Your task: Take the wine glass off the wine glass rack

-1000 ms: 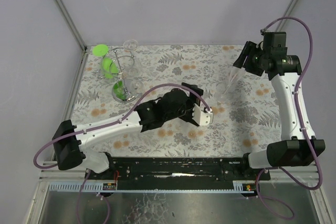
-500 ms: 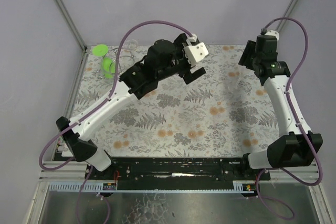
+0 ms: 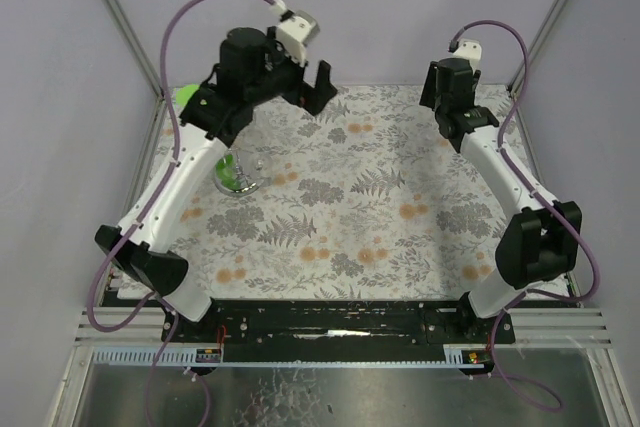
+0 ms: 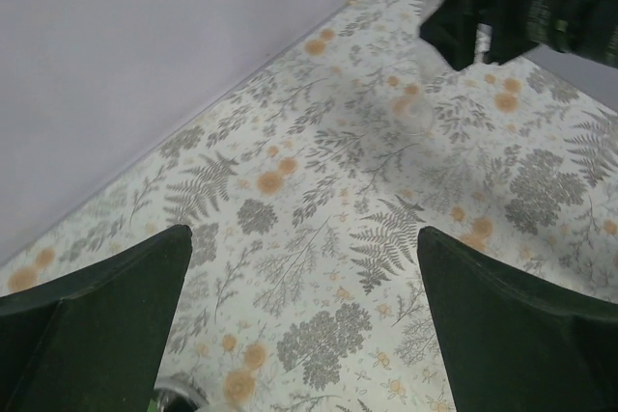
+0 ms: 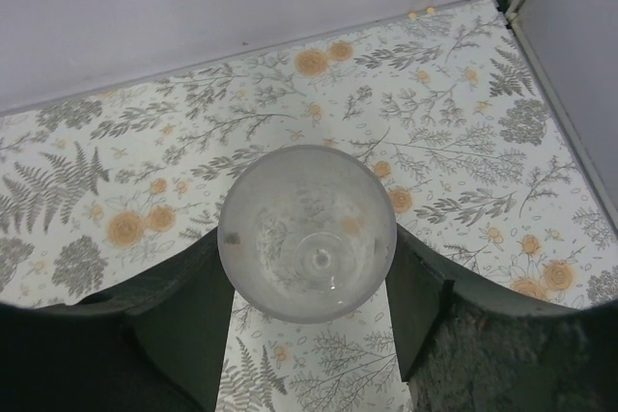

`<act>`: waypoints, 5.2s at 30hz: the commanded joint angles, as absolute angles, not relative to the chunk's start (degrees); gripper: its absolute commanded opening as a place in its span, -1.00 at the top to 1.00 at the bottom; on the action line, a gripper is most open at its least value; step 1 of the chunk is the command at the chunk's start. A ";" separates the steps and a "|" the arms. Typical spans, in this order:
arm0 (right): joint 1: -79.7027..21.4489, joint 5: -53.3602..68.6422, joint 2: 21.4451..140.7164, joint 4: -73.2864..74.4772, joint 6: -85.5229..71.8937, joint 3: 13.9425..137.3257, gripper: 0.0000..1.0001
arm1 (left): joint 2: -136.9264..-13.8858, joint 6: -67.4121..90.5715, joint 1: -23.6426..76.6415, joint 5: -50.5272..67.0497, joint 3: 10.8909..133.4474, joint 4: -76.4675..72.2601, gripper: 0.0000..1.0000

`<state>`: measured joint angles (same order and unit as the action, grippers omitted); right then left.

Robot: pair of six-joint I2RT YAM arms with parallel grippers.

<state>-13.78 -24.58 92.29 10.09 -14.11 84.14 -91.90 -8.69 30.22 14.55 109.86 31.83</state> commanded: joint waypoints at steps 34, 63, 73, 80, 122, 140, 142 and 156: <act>-14.59 -36.49 97.41 -7.09 -21.43 73.70 -0.12 | -84.05 9.93 7.20 31.60 104.88 35.16 -0.98; -14.64 -38.05 80.73 -3.12 -15.22 79.36 -0.98 | -84.50 12.22 -2.63 32.83 106.77 34.10 -1.00; -14.55 -27.60 78.46 8.04 -14.91 88.08 -0.98 | -86.72 21.90 -18.40 36.65 103.10 31.16 -0.99; -14.50 -20.19 80.71 14.94 -17.98 93.81 -0.98 | -79.89 32.00 -24.05 35.17 90.53 20.24 -0.99; -14.56 -17.30 79.11 16.38 -20.63 90.04 -0.98 | -87.28 62.59 -25.93 36.66 64.90 -13.73 -0.33; -14.50 -16.84 79.63 16.74 -20.60 91.34 -0.98 | -90.26 62.86 -25.93 36.88 66.12 -14.85 0.25; -14.59 -16.73 79.71 16.72 -20.53 91.46 -0.98 | -90.44 62.94 -25.93 36.78 66.17 -14.94 0.31; -14.58 -17.00 78.81 17.07 -20.61 90.92 -0.98 | -91.20 64.89 -25.91 36.75 65.88 -17.11 0.74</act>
